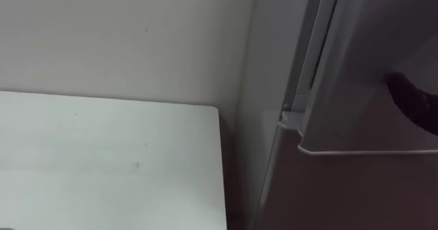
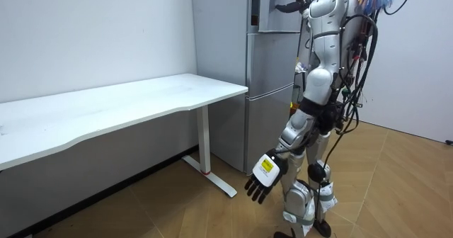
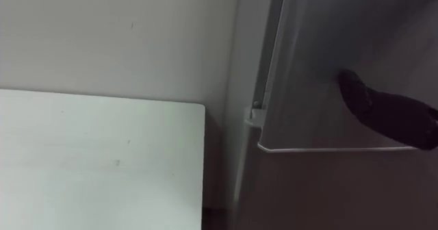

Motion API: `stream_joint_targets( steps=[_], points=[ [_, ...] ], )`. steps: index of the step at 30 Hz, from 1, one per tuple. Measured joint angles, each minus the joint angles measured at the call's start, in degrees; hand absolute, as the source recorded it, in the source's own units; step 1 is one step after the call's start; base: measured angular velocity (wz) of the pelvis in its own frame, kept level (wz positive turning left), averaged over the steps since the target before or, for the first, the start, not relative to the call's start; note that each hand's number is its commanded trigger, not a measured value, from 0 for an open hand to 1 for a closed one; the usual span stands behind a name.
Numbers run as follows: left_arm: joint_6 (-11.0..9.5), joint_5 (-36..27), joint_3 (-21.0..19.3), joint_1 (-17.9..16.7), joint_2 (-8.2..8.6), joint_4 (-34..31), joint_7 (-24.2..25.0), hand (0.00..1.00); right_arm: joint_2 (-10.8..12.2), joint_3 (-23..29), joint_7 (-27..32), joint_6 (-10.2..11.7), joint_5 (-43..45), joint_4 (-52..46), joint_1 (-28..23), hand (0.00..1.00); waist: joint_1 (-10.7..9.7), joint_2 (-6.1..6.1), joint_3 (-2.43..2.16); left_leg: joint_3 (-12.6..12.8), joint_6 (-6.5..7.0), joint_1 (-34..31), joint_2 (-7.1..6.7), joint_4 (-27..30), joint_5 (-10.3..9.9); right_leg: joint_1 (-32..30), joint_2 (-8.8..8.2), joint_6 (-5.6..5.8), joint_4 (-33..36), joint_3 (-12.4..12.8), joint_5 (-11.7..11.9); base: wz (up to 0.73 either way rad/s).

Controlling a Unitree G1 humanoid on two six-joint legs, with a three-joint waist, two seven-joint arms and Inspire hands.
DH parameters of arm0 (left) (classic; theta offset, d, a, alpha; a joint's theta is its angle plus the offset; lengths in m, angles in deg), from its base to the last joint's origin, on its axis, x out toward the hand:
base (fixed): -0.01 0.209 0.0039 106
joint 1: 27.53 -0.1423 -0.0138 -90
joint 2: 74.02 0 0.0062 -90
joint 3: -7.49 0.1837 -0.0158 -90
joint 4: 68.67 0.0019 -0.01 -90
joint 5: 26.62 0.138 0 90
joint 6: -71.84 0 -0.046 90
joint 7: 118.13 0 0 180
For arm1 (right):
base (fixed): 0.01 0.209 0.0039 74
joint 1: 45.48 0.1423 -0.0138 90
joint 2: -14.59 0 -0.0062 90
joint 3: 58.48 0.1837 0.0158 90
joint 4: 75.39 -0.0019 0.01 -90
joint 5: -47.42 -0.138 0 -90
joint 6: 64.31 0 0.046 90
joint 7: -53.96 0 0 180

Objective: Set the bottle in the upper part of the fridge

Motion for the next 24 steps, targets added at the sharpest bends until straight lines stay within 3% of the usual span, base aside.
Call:
stream_joint_targets(
  steps=[3, 15, 24],
  points=[
    [0.0, 0.0, 1.3, 1.0, -0.17, -0.1, 0.2, 0.00, 0.0, -3.2, -0.3, -0.1, 0.0, 1.8, 1.6, 0.00, 0.8, 0.02, 0.03, 0.2, -0.03, 0.1, 0.50, -0.1, 0.0, -0.1, 0.04, -0.10, 0.1, 0.0, 0.1, -0.04],
    [1.5, 0.0, 2.4, 1.0, -1.17, -0.1, 1.8, 0.00, -0.1, -4.1, -0.5, -0.4, 0.0, 7.0, 4.2, 0.00, 1.4, -0.35, 0.00, -0.3, -0.05, 0.1, 0.58, 0.1, 0.0, 0.6, -0.06, -0.19, 0.2, -0.7, 0.2, 0.02],
    [3.3, 2.9, 2.2, 1.3, -1.25, -2.6, 3.4, 0.00, -0.1, -4.0, -0.7, -0.5, 6.9, 13.3, 5.4, 0.00, 2.7, -0.28, 0.03, -1.0, -0.09, 0.4, 0.62, 1.0, 0.0, 1.4, 0.09, -0.36, -0.3, -1.0, 0.3, 0.03]
  ],
)
